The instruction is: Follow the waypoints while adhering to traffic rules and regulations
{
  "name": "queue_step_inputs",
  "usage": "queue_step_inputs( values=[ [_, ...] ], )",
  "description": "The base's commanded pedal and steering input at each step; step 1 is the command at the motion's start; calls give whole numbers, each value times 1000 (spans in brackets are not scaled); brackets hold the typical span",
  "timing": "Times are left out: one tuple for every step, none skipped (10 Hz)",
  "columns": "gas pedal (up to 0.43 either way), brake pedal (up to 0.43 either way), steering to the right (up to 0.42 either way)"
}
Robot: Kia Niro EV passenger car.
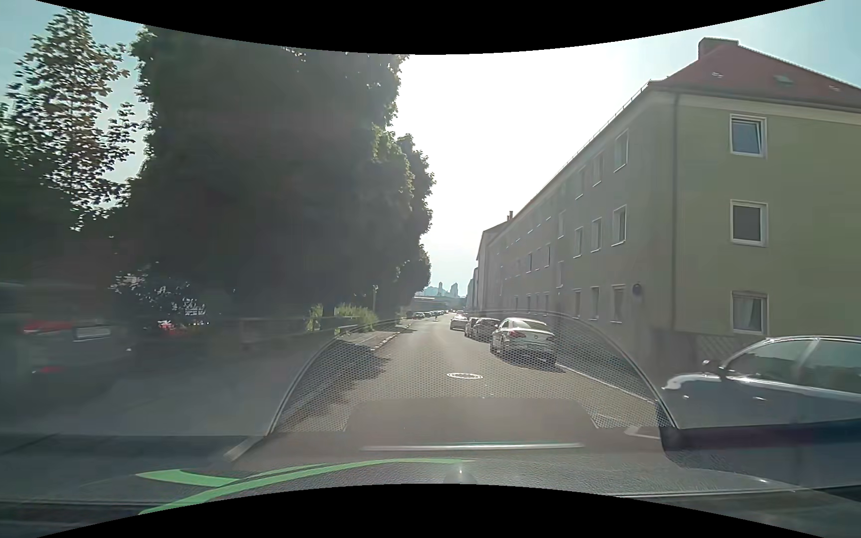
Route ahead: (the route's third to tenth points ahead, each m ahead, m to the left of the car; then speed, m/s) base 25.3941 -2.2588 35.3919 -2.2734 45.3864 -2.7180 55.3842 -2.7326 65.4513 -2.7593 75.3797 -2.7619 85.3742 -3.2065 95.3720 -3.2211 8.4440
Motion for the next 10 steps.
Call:
queue_step_inputs(
  values=[
    [67,0,4],
    [67,0,4],
    [59,0,4],
    [39,0,4],
    [39,0,3],
    [39,0,2],
    [39,0,2],
    [39,0,2],
    [39,0,2],
    [39,0,2]
  ],
)
